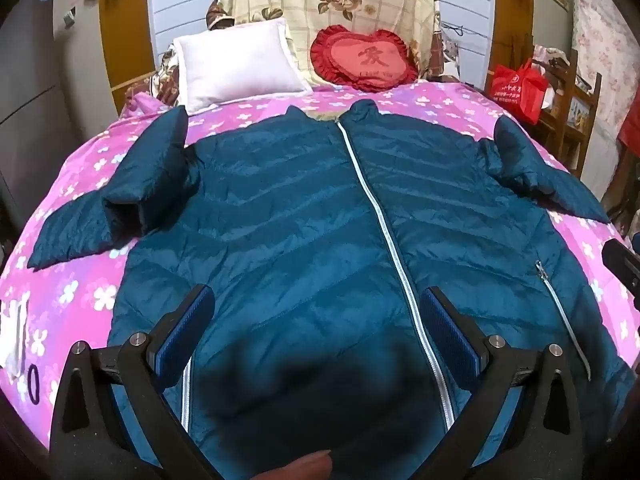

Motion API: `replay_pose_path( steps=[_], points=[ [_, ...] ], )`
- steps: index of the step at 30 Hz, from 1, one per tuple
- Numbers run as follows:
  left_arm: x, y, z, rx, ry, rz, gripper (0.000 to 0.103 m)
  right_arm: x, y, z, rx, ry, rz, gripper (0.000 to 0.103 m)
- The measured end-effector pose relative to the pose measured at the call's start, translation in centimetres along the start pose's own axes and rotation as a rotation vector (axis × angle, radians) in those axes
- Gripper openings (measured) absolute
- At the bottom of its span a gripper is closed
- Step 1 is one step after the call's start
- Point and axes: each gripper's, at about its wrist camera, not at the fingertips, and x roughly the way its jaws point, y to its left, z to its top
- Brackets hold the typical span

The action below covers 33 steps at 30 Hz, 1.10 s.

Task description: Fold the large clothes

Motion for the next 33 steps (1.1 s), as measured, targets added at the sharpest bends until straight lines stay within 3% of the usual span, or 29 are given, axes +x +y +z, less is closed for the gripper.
replay_pose_path(
  steps=[9, 23, 33],
  points=[
    [0.5, 0.9, -1.3, 0.000, 0.006, -0.013, 0.103, -0.2, -0.7, 0.1, 0.026, 0.007, 0.010, 0.103],
    [0.5, 0.0, -0.6, 0.009, 0.035, 0.000, 0.103, 0.8, -0.8, -0.3, 0.028, 0.048, -0.020, 0.103],
    [0.2, 0.0, -0.7, 0.005, -0.001, -0.038, 0.103, 1.1, -0.8, -0.5, 0.023, 0.062, -0.047, 0.103]
  ],
)
